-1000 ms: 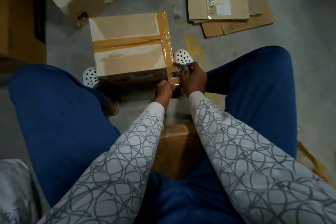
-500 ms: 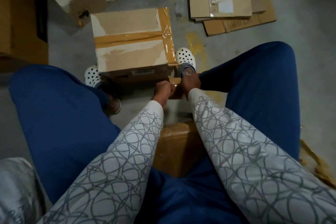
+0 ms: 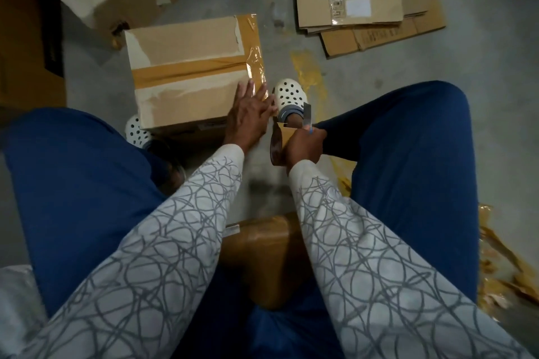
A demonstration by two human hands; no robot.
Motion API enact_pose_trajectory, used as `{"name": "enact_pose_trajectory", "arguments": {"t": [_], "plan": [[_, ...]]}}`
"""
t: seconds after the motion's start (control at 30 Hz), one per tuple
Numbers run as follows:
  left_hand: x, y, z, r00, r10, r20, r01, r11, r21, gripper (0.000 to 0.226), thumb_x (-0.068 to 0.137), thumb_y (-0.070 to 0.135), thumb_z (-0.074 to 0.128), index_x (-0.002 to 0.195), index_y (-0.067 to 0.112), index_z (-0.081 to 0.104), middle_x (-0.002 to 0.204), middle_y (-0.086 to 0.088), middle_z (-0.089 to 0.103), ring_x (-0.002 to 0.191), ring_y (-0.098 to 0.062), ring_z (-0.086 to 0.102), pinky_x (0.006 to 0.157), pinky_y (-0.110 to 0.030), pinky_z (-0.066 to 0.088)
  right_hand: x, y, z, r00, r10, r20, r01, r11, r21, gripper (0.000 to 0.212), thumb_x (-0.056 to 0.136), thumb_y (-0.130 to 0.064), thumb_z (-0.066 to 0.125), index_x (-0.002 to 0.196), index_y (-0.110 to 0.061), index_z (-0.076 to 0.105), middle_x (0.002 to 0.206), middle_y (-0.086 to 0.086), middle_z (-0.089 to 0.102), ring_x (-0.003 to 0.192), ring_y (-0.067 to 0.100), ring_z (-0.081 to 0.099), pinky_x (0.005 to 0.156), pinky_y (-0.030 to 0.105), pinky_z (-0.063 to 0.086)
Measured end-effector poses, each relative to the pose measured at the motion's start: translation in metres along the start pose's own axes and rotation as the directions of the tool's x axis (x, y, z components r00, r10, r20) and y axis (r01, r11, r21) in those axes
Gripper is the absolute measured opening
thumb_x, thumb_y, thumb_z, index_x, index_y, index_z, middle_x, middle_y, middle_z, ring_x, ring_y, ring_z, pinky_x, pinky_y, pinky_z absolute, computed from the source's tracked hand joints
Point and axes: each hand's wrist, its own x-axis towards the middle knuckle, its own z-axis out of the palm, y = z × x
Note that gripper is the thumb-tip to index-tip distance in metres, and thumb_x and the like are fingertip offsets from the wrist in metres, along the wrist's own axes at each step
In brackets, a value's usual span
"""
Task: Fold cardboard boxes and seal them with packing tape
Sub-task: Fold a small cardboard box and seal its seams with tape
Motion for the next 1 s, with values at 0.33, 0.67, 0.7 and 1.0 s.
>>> {"name": "enact_pose_trajectory", "arguments": {"t": [0.33, 0.67, 0.7, 1.0], "plan": [[0.012, -0.030, 0.012, 0.958, 0.283, -0.038, -0.259, 0.915, 0.308, 0.041, 0.103, 0.033, 0.054, 0.140, 0.019, 0.060, 0.149, -0.013, 0.053, 0.136, -0.045, 0.048, 0.111, -0.054, 0.041, 0.005, -0.009, 0.010, 0.999, -0.027, 0.042, 0.024, 0.998, 0.065, 0.027, 0.108, -0.033, 0.041, 0.127, -0.016, 0.050, 0.128, 0.010, 0.059, 0.117, 0.030, 0.057, 0.086, 0.028, 0.035], [-0.063, 0.018, -0.134, 0.852, -0.377, 0.363, 0.479, 0.282, -0.831, 0.044, 0.093, 0.056, 0.064, 0.110, 0.017, 0.073, 0.107, 0.000, 0.075, 0.103, -0.018, 0.068, 0.092, -0.040, 0.055, -0.061, -0.030, 0.001, 0.933, -0.323, 0.161, 0.295, 0.939, 0.175, 0.018, 0.107, -0.041, 0.039, 0.116, -0.027, 0.047, 0.093, -0.013, 0.049, 0.098, 0.018, 0.054, 0.087, 0.035, 0.044], [-0.079, 0.017, -0.142, 0.867, -0.355, 0.349, 0.458, 0.294, -0.839, 0.039, 0.092, 0.050, 0.069, 0.112, 0.017, 0.073, 0.110, 0.001, 0.075, 0.105, -0.017, 0.068, 0.092, -0.039, 0.055, -0.074, -0.028, -0.001, 0.904, -0.387, 0.183, 0.344, 0.912, 0.224, 0.020, 0.108, -0.036, 0.041, 0.118, -0.020, 0.049, 0.095, -0.009, 0.052, 0.096, 0.018, 0.055, 0.080, 0.031, 0.043], [-0.212, -0.001, -0.197, 0.751, -0.632, -0.189, 0.147, 0.440, -0.886, 0.012, 0.085, 0.011, 0.080, 0.096, 0.014, 0.080, 0.094, 0.005, 0.077, 0.088, -0.002, 0.071, 0.082, -0.021, 0.057, -0.188, 0.007, -0.003, 0.540, -0.771, 0.338, 0.636, 0.637, 0.436, 0.010, 0.098, -0.030, 0.047, 0.098, -0.020, 0.049, 0.091, 0.001, 0.057, 0.082, 0.016, 0.054, 0.075, 0.030, 0.044]]}}
